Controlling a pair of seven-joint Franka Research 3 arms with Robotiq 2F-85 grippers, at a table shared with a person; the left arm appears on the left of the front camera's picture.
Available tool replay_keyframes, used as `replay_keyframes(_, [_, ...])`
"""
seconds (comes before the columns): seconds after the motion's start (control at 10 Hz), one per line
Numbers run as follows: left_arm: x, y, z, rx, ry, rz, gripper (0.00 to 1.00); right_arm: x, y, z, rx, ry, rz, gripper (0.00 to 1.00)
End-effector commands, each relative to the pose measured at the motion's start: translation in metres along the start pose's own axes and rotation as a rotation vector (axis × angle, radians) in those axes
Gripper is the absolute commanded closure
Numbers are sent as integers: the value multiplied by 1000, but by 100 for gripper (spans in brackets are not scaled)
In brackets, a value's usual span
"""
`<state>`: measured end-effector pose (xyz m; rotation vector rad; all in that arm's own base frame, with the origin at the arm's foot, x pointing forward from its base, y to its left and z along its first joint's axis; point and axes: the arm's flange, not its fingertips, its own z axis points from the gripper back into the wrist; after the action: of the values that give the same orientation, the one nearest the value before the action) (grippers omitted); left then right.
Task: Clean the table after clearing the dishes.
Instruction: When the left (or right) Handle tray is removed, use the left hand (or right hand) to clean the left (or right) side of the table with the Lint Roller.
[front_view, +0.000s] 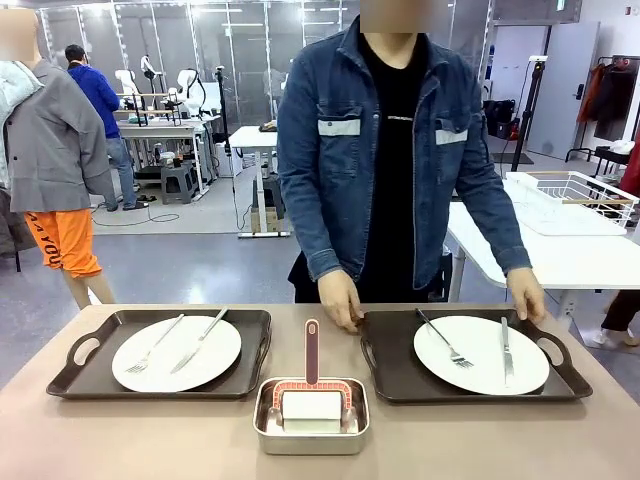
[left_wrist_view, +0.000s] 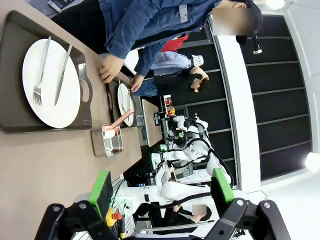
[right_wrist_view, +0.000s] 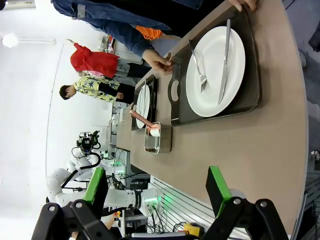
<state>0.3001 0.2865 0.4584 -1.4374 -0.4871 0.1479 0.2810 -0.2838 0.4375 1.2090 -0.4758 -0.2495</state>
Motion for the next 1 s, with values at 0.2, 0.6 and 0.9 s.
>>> replay_keyframes(0.2, [-3,-2,2,-7,8,0,0,0,4,0,5,0,11,0])
replay_keyframes(0.6, [-3,-2,2,-7,8,0,0,0,4,0,5,0,11,0])
replay_keyframes(0.9, [-3,-2,2,-7,8,0,0,0,4,0,5,0,11,0])
